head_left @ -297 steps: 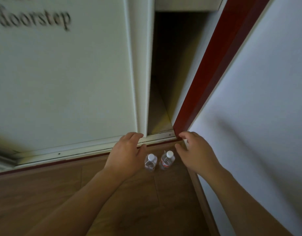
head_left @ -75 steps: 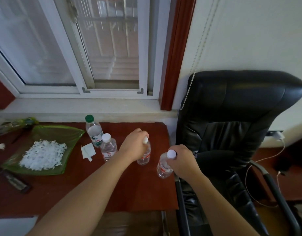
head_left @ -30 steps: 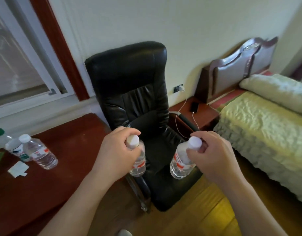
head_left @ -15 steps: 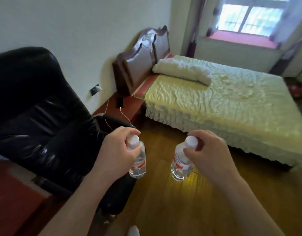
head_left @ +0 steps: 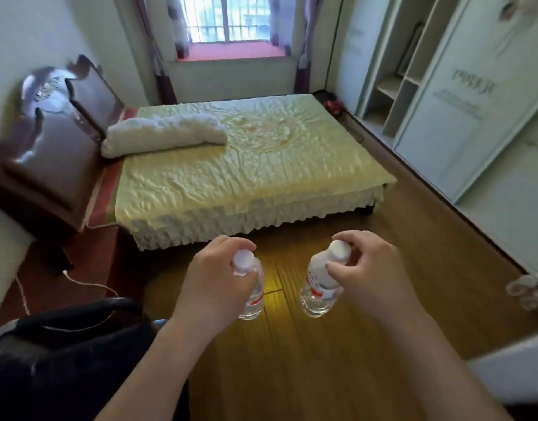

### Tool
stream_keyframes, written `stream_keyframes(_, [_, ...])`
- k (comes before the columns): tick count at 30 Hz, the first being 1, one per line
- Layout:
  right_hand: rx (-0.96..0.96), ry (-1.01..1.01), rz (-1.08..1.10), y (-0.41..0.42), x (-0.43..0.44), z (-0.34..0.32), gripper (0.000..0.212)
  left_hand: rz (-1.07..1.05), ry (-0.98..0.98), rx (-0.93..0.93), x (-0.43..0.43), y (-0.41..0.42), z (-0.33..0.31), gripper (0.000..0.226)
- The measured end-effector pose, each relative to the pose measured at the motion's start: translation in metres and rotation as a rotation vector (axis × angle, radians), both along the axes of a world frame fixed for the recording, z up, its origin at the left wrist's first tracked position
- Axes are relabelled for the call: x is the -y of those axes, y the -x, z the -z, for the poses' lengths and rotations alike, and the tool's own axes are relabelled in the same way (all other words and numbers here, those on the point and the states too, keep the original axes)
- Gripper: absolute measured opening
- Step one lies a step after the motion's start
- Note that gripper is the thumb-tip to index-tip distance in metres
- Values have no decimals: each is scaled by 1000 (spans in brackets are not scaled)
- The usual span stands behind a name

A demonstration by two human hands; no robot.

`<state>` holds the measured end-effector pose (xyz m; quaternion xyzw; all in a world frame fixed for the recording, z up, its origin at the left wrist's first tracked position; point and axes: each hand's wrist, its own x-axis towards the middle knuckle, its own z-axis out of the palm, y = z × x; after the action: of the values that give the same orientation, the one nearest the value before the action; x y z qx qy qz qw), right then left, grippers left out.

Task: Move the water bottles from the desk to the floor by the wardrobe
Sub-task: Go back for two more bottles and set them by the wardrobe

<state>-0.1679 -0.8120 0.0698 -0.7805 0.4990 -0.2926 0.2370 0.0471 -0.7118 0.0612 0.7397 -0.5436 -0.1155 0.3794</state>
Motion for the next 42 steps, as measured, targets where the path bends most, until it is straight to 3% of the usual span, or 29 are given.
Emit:
stream_keyframes(7, [39,-61,257,46,28,5,31,220,-12,9,86,25,3,35])
stream_keyframes(24, [35,-112,564,184,168,2,26,548,-88,-29,317,162,-1,33])
stream_keyframes(42, [75,-165,908,234,363,12,28,983,-149,64,586,246,-5,30])
